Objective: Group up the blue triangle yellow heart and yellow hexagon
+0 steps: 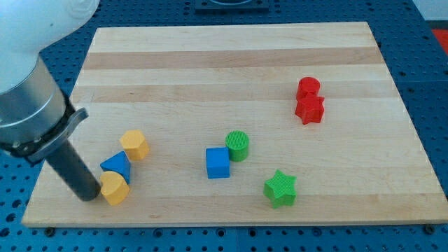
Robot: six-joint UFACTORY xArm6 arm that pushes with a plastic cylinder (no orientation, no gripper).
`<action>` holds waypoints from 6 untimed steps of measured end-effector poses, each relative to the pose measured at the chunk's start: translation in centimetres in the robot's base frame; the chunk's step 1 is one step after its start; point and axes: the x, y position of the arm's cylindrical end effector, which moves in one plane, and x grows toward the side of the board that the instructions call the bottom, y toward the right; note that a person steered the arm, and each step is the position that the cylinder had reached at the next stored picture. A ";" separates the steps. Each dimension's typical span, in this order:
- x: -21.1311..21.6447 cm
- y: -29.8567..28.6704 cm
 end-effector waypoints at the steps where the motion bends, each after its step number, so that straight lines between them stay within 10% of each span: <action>1: 3.0 -0.6; 6: 1.6 2.7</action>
